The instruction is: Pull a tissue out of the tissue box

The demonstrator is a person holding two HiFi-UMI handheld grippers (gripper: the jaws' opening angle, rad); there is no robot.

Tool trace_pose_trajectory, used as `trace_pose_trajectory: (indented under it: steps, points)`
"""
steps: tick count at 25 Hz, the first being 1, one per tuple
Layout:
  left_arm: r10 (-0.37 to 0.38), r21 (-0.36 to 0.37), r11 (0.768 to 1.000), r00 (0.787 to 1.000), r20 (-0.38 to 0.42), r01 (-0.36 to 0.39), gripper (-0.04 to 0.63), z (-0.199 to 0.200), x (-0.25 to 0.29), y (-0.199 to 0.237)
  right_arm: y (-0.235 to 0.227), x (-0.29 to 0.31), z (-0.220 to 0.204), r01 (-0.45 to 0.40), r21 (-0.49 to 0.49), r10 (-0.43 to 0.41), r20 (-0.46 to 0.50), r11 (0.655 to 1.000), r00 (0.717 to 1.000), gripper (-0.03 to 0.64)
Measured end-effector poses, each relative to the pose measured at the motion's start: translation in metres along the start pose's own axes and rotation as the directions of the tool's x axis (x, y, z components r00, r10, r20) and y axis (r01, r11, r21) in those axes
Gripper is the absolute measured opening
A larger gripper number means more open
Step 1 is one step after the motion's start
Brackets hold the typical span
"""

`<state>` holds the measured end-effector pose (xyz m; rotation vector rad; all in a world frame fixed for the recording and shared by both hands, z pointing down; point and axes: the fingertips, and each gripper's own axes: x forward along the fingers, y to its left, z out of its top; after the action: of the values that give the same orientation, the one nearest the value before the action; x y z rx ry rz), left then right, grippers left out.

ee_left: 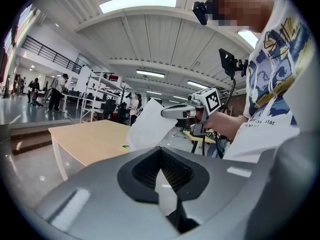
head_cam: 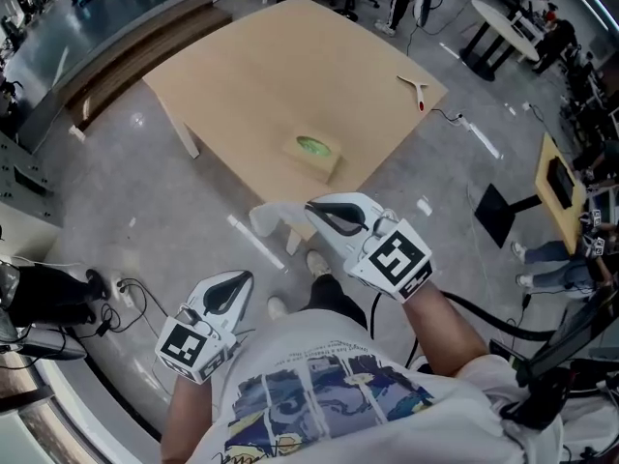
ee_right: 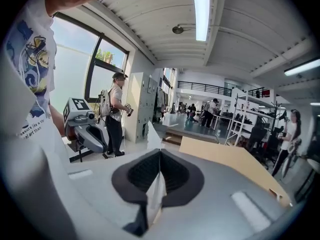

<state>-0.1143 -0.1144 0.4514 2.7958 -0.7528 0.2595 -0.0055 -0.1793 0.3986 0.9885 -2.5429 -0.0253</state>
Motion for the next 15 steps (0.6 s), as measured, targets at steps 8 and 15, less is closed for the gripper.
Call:
trace_pose_trajectory:
  steps: [8, 15]
  points:
    - [-0.028, 0.005, 1.000, 1.000, -0.010, 0.028, 0.006, 0.005, 0.007, -0.008, 0.006, -0.014, 0.002, 0.007, 0.001, -0.007, -0.002, 1.000, 1.000, 0.003]
    - [-0.032, 0.000, 0.999, 0.999, -0.012, 0.032, 0.006, -0.004, 0.013, -0.011, 0.008, -0.016, -0.003, 0.005, -0.016, -0.005, -0.003, 1.000, 1.000, 0.003]
